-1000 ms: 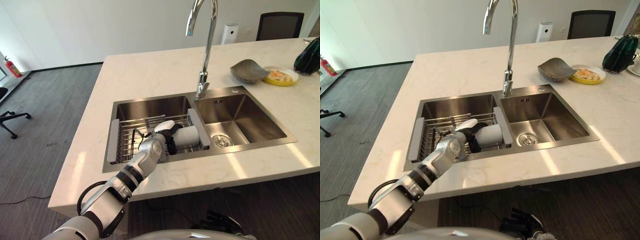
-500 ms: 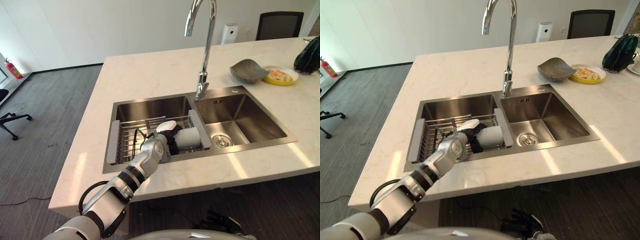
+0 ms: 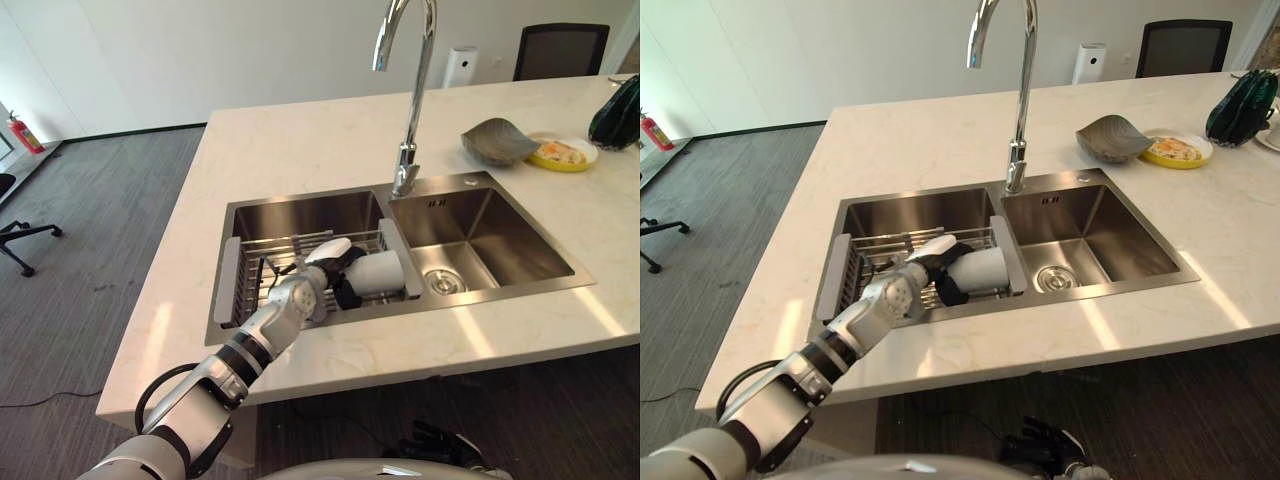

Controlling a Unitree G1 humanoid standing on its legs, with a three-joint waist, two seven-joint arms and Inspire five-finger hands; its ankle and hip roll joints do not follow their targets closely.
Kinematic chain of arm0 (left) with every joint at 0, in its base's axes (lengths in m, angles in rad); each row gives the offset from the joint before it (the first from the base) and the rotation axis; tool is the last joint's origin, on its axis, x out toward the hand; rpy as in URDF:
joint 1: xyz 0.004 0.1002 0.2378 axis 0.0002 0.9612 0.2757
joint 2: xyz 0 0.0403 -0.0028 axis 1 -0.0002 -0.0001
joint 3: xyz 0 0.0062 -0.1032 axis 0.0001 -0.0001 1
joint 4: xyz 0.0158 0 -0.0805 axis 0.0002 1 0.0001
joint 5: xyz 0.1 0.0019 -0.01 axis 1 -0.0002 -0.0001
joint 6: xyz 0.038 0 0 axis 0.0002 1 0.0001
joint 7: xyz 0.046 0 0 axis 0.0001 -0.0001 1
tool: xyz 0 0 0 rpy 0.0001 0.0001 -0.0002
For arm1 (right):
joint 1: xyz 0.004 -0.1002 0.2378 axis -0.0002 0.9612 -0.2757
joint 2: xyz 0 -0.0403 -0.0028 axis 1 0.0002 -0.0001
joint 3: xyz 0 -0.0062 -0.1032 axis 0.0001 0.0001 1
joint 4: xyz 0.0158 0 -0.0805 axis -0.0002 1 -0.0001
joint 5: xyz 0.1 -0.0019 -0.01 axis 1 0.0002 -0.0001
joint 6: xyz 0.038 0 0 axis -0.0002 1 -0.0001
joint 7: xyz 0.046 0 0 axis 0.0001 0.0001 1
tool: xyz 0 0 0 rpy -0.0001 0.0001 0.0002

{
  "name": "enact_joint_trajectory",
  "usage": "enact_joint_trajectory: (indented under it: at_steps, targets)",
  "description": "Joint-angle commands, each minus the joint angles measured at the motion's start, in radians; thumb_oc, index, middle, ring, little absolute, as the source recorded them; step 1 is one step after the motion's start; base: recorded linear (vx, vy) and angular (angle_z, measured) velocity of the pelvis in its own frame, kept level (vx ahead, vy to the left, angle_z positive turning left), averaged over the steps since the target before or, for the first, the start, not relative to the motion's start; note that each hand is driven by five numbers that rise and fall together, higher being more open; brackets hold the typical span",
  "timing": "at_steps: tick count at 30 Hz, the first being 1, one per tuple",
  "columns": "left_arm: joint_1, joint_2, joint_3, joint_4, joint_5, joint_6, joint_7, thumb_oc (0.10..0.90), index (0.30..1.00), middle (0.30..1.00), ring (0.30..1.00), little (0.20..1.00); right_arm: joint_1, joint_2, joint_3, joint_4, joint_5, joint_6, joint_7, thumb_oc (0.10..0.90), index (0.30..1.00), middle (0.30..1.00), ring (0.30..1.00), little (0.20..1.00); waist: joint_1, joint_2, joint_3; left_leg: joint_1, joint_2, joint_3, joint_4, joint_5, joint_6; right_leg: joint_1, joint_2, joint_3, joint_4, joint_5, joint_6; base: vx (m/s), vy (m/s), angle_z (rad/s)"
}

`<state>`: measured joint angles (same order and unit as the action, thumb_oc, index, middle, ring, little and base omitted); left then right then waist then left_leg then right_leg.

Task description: Place the dishes in the dishwasher.

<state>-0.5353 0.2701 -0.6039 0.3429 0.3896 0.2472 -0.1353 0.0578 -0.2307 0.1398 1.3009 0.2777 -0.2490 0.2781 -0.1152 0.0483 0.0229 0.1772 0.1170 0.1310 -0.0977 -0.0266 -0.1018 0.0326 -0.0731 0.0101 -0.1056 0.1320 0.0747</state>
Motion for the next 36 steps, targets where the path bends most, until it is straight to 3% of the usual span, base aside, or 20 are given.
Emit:
enact_joint_trajectory:
  at_steps: [1,6,8,9,12,18,20,25,26,27,30,31,33,34,35,36]
  targets:
    - [-0.179,-0.021,0.141,-0.185,-0.096,-0.184,0.193,0.4,0.3,0.3,0.3,0.3,0.008,-0.01,0.024,0.044,-0.017,-0.008,0.022,0.8,0.9,0.9,0.9,0.9,-0.021,0.016,-0.005,-0.02,0.019,-0.005,0.01,0.004,-0.059,0.088,-0.019,-0.026,0.018,-0.147,0.038,0.0,0.0,0.0]
    - [-0.122,-0.021,0.311,-0.374,-0.27,-0.23,0.312,0.4,0.3,0.3,0.3,0.3,-0.001,-0.006,0.016,0.051,-0.024,0.003,0.009,0.8,0.9,0.9,0.9,0.9,-0.007,0.007,-0.011,-0.027,0.018,-0.009,0.01,0.005,-0.06,0.089,-0.023,-0.037,0.018,-0.146,0.039,0.0,0.005,0.02]
    - [-0.121,-0.021,0.312,-0.376,-0.27,-0.229,0.311,0.4,0.3,0.3,0.3,0.3,-0.001,-0.006,0.016,0.052,-0.024,0.003,0.009,0.8,0.9,0.9,0.9,0.9,-0.008,0.007,-0.011,-0.028,0.018,-0.01,0.01,0.005,-0.06,0.089,-0.023,-0.037,0.018,-0.146,0.039,0.0,0.0,0.0]
    - [-0.094,-0.04,0.363,-0.453,-0.358,-0.242,0.313,0.4,0.3,0.3,0.3,0.3,0.002,-0.005,0.011,0.056,-0.026,0.005,0.008,0.8,0.9,0.9,0.9,0.9,-0.004,0.005,-0.011,-0.032,0.017,-0.012,0.01,0.006,-0.06,0.088,-0.025,-0.043,0.018,-0.143,0.039,0.0,0.0,0.0]
    - [-0.056,-0.044,0.427,-0.544,-0.444,-0.264,0.346,0.4,0.3,0.3,0.3,0.3,0.001,-0.007,0.004,0.052,-0.02,0.007,-0.006,0.8,0.9,0.9,0.9,0.9,0.011,0.0,-0.012,-0.044,0.015,-0.021,0.01,0.011,-0.059,0.082,-0.025,-0.049,0.018,-0.14,0.039,0.0,0.0,0.0]
    - [0.059,0.052,0.509,-0.67,-0.385,-0.286,0.414,0.4,0.3,0.3,0.3,0.3,0.007,-0.009,0.018,0.024,-0.078,-0.066,-0.162,0.8,0.9,0.9,0.9,0.9,0.038,-0.002,-0.009,-0.066,0.011,-0.036,0.01,0.017,-0.055,0.067,-0.028,-0.058,0.018,-0.135,0.04,-0.02,0.004,0.02]
    - [0.241,0.131,0.603,-0.72,-0.376,-0.302,0.457,0.4,0.3,0.3,0.3,0.3,0.002,0.005,0.018,0.032,-0.122,-0.111,-0.285,0.8,0.9,0.9,0.9,0.9,0.089,-0.004,-0.003,-0.073,-0.002,-0.058,0.01,0.02,-0.038,0.058,-0.03,-0.058,0.018,-0.137,0.039,-0.04,-0.001,0.12]
    - [0.349,0.163,0.656,-0.743,-0.353,-0.318,0.494,0.4,0.3,0.3,0.3,0.3,-0.007,0.014,0.022,0.012,-0.125,-0.142,-0.318,0.8,0.9,0.9,0.9,0.9,0.116,-0.008,0.011,-0.085,-0.012,-0.077,0.023,0.039,-0.036,0.057,-0.033,-0.057,0.018,-0.139,0.036,-0.04,-0.014,0.04]
    - [0.458,0.199,0.689,-0.754,-0.312,-0.346,0.536,0.4,0.3,0.3,0.3,0.3,-0.011,0.01,0.053,-0.037,-0.148,-0.175,-0.344,0.8,0.9,0.9,0.9,0.9,0.153,-0.019,0.045,-0.144,-0.027,-0.122,0.093,0.046,-0.041,0.055,-0.046,-0.072,0.018,-0.136,0.031,-0.11,-0.09,0.29]
    - [0.533,0.181,0.705,-0.768,-0.313,-0.36,0.563,0.4,0.3,0.3,0.3,0.3,-0.013,0.007,0.081,-0.059,-0.166,-0.186,-0.347,0.8,0.9,0.9,0.9,0.9,0.179,-0.017,0.048,-0.162,-0.029,-0.155,0.107,0.056,-0.043,0.059,-0.046,-0.094,0.018,-0.142,0.026,-0.11,-0.09,0.29]
    - [0.562,0.169,0.71,-0.774,-0.314,-0.366,0.569,0.4,0.3,0.3,0.3,0.3,-0.008,0.005,0.097,-0.064,-0.181,-0.185,-0.346,0.8,0.9,0.9,0.9,0.9,0.189,-0.015,0.051,-0.166,-0.029,-0.174,0.122,0.058,-0.047,0.07,-0.043,-0.106,0.018,-0.154,0.023,-0.05,-0.063,0.93]
    - [0.611,0.143,0.708,-0.793,-0.335,-0.393,0.583,0.4,0.3,0.3,0.3,0.3,-0.018,-0.019,0.112,-0.04,-0.195,-0.162,-0.332,0.8,0.9,0.9,0.9,0.9,0.281,0.014,0.094,-0.265,-0.035,-0.266,0.143,0.202,-0.111,0.06,-0.049,-0.19,0.018,-0.153,0.022,-0.24,-0.055,0.98]
    - [0.611,0.136,0.701,-0.794,-0.338,-0.395,0.588,0.4,0.3,0.3,0.3,0.3,-0.015,-0.032,0.114,-0.036,-0.2,-0.158,-0.322,0.8,0.9,0.9,0.9,0.9,0.283,0.015,0.092,-0.299,-0.03,-0.27,0.112,0.234,-0.124,0.043,-0.064,-0.231,0.018,-0.15,0.027,-0.26,-0.014,1.33]
    - [0.611,0.134,0.689,-0.793,-0.332,-0.397,0.593,0.4,0.3,0.3,0.3,0.3,-0.011,-0.047,0.108,-0.033,-0.201,-0.157,-0.319,0.8,0.9,0.9,0.9,0.9,0.287,0.015,0.096,-0.332,-0.002,-0.23,0.057,0.257,-0.138,0.038,-0.084,-0.27,0.018,-0.155,0.033,-0.18,0.021,1.09]
    - [0.611,0.134,0.689,-0.793,-0.332,-0.397,0.593,0.4,0.3,0.3,0.3,0.3,-0.011,-0.047,0.108,-0.033,-0.201,-0.157,-0.319,0.8,0.9,0.9,0.9,0.9,0.287,0.015,0.096,-0.332,-0.002,-0.23,0.057,0.257,-0.138,0.038,-0.084,-0.27,0.018,-0.155,0.033,-0.17,0.001,1.1]
    - [0.597,0.134,0.673,-0.79,-0.322,-0.39,0.593,0.4,0.3,0.3,0.3,0.3,-0.015,-0.061,0.101,-0.029,-0.2,-0.151,-0.311,0.8,0.9,0.9,0.9,0.9,0.279,0.008,0.094,-0.38,0.037,-0.178,0.024,0.273,-0.151,0.028,-0.103,-0.309,0.018,-0.156,0.039,-0.18,-0.134,0.72]
